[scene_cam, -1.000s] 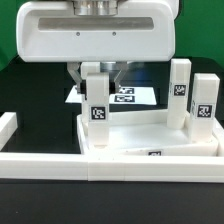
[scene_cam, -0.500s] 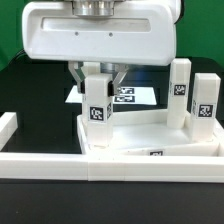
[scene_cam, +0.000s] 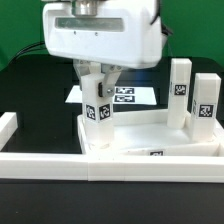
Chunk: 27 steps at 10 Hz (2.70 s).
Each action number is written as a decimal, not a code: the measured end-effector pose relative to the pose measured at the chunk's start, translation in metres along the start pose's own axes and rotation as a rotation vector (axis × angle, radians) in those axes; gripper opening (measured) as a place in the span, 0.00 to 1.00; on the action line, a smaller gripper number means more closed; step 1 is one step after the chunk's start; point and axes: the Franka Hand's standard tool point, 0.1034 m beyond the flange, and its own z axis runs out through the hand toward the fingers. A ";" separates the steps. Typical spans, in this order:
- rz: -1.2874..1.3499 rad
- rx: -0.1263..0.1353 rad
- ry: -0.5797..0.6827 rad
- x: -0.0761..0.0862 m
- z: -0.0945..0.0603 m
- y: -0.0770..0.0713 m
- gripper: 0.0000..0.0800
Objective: Assemble desk
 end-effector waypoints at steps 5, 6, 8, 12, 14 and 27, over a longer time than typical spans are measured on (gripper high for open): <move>0.456 -0.038 -0.035 0.000 0.001 -0.001 0.36; 0.480 -0.038 -0.035 0.000 0.001 -0.001 0.36; 0.430 -0.037 -0.035 0.000 0.002 -0.001 0.45; 0.115 -0.038 -0.038 -0.001 0.007 0.000 0.78; -0.011 -0.032 -0.043 -0.004 0.007 -0.003 0.81; -1.016 -0.031 -0.057 0.000 0.005 -0.003 0.81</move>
Offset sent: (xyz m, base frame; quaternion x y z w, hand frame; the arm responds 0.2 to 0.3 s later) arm 0.0000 0.0008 -0.0069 -0.0300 -0.0219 0.2239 0.9739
